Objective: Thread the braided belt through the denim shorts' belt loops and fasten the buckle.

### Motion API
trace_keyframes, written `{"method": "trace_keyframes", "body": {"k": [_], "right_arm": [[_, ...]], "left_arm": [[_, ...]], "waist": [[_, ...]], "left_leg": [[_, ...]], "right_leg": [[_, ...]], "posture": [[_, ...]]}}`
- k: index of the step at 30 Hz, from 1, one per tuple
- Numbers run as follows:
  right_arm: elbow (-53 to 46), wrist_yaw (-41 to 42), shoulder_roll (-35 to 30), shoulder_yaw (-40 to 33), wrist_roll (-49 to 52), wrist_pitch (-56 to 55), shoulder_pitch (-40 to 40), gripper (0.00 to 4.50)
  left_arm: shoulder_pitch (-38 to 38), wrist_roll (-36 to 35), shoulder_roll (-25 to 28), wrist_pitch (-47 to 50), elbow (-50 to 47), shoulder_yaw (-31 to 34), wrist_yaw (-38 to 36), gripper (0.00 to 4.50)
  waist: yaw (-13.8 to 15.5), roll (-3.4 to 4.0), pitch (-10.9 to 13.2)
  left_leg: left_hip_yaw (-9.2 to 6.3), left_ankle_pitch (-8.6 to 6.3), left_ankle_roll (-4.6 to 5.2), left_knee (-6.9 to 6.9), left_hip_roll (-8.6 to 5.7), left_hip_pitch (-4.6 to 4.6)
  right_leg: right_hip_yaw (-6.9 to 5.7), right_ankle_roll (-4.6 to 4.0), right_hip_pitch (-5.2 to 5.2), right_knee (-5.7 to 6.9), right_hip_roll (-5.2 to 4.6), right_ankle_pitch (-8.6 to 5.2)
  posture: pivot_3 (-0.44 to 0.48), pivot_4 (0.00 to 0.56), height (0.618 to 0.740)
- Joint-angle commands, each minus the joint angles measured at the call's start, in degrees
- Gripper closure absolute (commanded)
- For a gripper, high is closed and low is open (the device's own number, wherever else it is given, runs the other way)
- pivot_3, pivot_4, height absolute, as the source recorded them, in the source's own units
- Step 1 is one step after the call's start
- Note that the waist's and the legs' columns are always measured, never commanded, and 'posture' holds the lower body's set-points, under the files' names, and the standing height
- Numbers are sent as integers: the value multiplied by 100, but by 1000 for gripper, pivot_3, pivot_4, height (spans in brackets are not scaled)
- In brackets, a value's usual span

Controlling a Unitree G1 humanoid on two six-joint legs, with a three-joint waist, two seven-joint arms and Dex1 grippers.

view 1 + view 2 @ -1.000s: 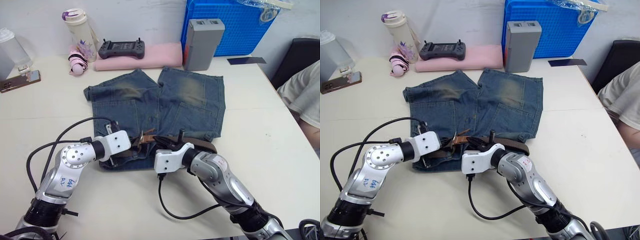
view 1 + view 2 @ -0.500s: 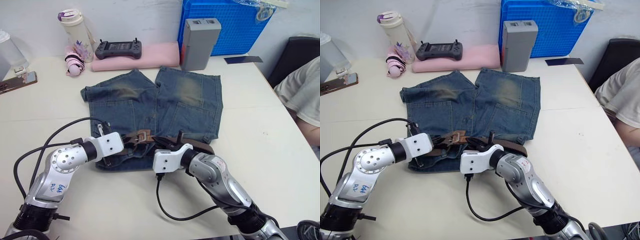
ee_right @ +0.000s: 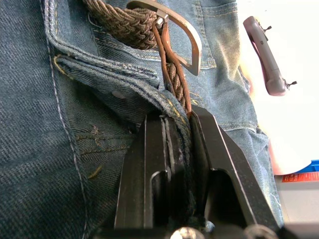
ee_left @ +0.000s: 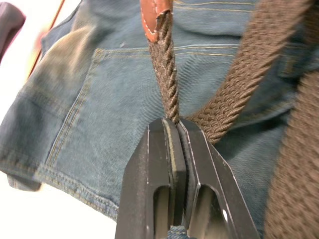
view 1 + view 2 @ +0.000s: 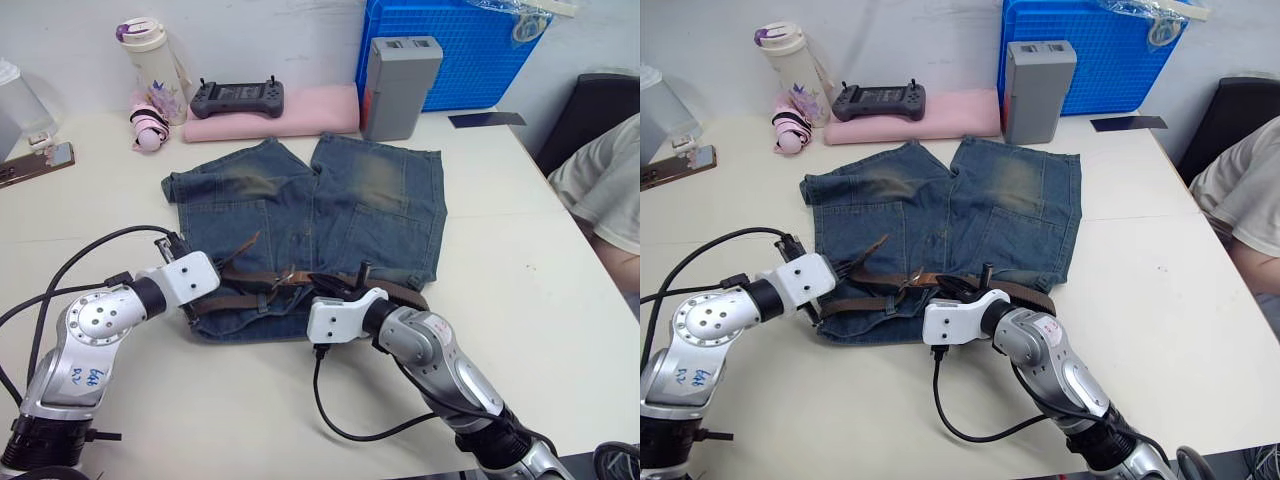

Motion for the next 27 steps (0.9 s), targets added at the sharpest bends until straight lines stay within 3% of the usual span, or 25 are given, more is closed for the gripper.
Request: {"method": "trace_keyframes", "body": {"k": [1, 7, 17, 27], "right_arm": [[-137, -17, 20, -86, -29, 19, -18, 4435], [-143, -14, 23, -77, -38, 20, -36, 4435], [-160, 68, -23, -2, -121, -17, -138, 4435], [-167, 316, -27, 39, -279, 24, -351, 4435]], "left_arm": [[180, 318, 411, -472, -169, -134, -210, 4500], [-18, 646, 645, -821, -127, -411, -248, 4500], [-686, 1021, 607, -633, -184, -824, -430, 4500], [-837, 1271, 681, -405, -333, -972, -795, 4500]], "waist": [[-4, 0, 0], [3, 0, 0], [-4, 0, 0], [0, 0, 0]], "left_leg": [[1, -1, 0, 0, 0, 0], [1, -2, 1, -3, 0, -1], [3, -3, 2, -3, -1, -2], [3, -2, 3, -3, -1, -3]], "right_leg": [[1, 0, 0, 0, 0, 0], [1, 0, 0, -2, -1, 0], [0, 0, -1, 8, 0, 0], [-2, 0, -1, 9, 0, 0]], "posture": [[0, 150, 728], [0, 150, 728], [0, 150, 728], [0, 150, 728]]}}
